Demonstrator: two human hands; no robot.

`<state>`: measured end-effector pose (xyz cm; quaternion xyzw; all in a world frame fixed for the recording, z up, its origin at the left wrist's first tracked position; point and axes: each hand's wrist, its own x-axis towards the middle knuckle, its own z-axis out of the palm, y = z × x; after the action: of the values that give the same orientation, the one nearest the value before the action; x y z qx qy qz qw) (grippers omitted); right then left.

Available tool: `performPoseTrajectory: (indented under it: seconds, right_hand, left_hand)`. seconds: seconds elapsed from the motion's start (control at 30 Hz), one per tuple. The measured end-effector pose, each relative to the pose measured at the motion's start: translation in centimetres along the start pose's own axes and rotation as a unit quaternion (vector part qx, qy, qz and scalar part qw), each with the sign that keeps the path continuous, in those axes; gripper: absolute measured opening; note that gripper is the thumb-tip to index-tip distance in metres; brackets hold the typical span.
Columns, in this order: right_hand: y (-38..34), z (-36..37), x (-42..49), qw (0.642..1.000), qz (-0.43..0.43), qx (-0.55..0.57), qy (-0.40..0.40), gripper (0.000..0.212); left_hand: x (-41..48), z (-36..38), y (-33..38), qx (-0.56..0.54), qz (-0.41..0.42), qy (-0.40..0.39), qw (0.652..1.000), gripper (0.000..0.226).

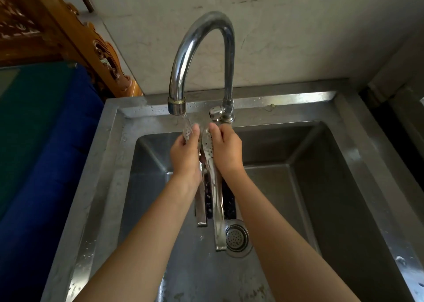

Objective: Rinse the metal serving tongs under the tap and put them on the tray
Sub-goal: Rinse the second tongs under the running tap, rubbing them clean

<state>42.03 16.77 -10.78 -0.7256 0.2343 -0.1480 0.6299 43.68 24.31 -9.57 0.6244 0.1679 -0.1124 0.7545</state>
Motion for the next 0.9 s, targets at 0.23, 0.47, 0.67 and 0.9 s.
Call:
performPoseTrajectory:
  seconds: [0.23,0.47,0.67,0.9]
  right_hand:
    - [3.8,-2.2,-1.0,0.997,0.063,-0.006,0.054,0.041]
    - [5.3,-3.7,-1.4,0.995,0.095,0.005,0.020,0.037]
    - [5.0,-2.0,-1.6,0.998,0.058,0.010,0.006,0.032]
    - [2.4,2.1,-0.4,0.999,-0.006,-0.017,-0.033,0.024]
  left_hand:
    - [0.6,-0.5,-3.0,0.022,-0.089,-0.080,0.993,0.029]
    - [1.1,-1.4,-3.5,-0.049,-0.109,-0.172,0.978,0.014]
    - [1.3,-0.9,-3.8,0.043,-0.116,-0.054,0.991,0.044]
    - [0.5,-3.2,-3.3,-0.063,-0.089,-0.073,0.991,0.027]
